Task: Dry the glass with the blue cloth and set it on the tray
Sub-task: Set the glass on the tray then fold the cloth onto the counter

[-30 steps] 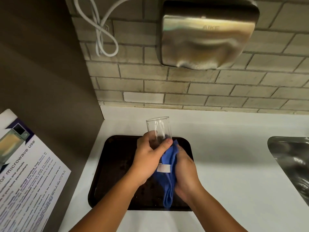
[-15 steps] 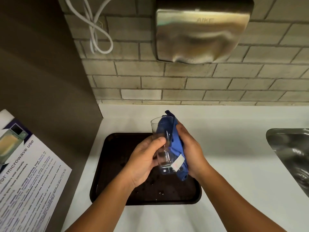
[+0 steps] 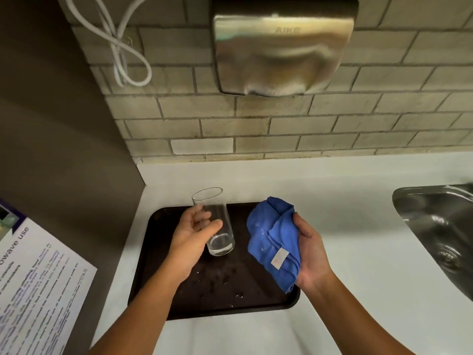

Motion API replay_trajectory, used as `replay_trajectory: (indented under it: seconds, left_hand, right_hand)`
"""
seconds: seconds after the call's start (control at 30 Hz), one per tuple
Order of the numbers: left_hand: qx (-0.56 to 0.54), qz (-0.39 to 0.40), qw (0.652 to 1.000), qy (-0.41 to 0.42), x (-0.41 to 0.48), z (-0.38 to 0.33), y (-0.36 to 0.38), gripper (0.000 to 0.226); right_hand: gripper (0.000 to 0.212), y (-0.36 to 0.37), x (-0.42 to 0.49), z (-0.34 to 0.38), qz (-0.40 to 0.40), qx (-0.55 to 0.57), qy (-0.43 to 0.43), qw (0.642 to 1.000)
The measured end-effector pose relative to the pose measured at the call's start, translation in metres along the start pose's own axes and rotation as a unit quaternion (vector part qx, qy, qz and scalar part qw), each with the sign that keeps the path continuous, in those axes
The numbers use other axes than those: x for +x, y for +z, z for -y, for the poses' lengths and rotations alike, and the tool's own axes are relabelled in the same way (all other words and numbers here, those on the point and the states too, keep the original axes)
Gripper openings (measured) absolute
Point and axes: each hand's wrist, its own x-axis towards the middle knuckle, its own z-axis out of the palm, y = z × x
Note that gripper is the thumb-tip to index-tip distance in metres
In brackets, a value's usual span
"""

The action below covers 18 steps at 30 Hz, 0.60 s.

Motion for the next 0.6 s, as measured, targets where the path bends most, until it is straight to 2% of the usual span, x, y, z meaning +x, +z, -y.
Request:
replay_trajectory:
  seconds: [0.07,0.13,0.27,0.47,0.6]
  left_hand:
    - [0.081,-0.009,0.996,0.024,0.009,0.013,-0.003,0.065]
    - [0.138,-0.009,0.990,0.037,0.017,0.028,-0.005,0.065]
    - [0.156,-0.025,0.987,0.041,0.026,0.053,-0.003,0.051]
    - [0.217,-0.031,0.973,0.073,0.025,0.068,0.004,0.065]
    - [0.235,-0.032,0.970,0.044,0.012,0.065,0.004,0.078]
  right_hand:
    - [0.053,-0.006,-0.006,0.000,0.010,0.041,0.052,0.998]
    - [0.055,-0.010,-0.011,-0.002,0.005,0.035,0.059,0.998]
    - [0.059,-0.017,-0.017,-0.002,-0.022,0.005,0.036,0.999]
    - [0.056,-0.021,-0.020,-0.003,-0.032,-0.002,0.030,0.999]
    - [0.055,-0.018,-0.022,-0.003,-0.021,0.002,0.035,0.999]
